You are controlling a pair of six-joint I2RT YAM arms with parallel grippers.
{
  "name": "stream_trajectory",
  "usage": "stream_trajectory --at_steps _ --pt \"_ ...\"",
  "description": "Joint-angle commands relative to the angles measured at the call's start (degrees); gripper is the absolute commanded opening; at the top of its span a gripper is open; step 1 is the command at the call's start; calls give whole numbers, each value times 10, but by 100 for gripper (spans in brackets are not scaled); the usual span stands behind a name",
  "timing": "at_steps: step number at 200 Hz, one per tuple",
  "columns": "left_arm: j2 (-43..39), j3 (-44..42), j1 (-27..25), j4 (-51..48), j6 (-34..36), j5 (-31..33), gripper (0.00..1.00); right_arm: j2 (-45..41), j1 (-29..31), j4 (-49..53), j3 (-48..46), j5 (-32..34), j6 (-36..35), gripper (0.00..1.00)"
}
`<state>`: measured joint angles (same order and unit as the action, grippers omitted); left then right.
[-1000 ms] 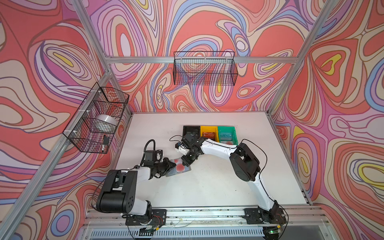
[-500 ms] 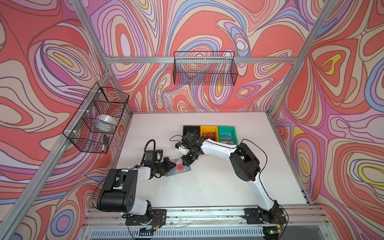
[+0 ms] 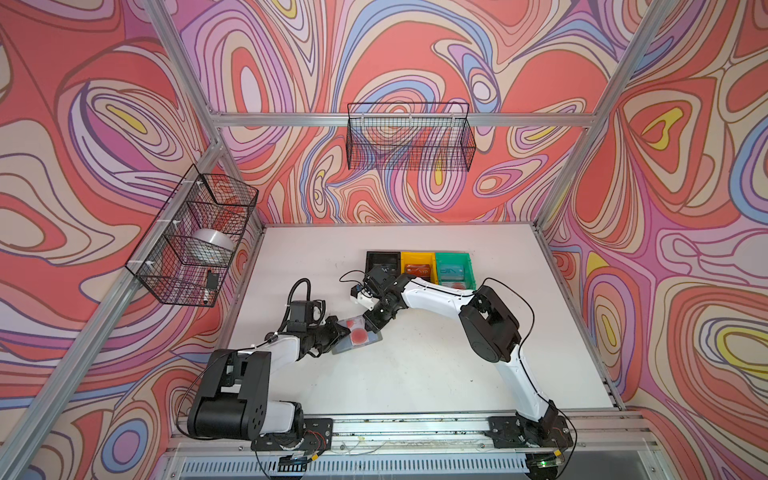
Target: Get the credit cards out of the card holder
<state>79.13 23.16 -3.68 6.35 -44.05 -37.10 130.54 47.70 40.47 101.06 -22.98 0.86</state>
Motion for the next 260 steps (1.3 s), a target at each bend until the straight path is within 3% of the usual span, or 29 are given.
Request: stream_trajectory --at_steps 1,139,156,174,193,235,260 --pt "-13 6 4 -49 12 25 0 20 -2 19 -17 19 3 1" --pt "-158 58 16 -223 32 84 0 0 -5 24 -15 16 1 1" --pt "-166 58 16 -240 35 88 0 -20 -6 22 -17 22 -1 3" --pt "-173 87 16 -257 41 92 0 -49 -6 16 -24 40 -2 14" --pt "-184 96 16 -272 50 94 0 -78 -6 20 -25 60 -9 16" --pt "-209 95 16 -243 64 38 0 -128 -13 46 -24 75 -28 23" --pt "-208 76 16 -145 47 -52 0 -160 -44 69 -28 29 -23 26"
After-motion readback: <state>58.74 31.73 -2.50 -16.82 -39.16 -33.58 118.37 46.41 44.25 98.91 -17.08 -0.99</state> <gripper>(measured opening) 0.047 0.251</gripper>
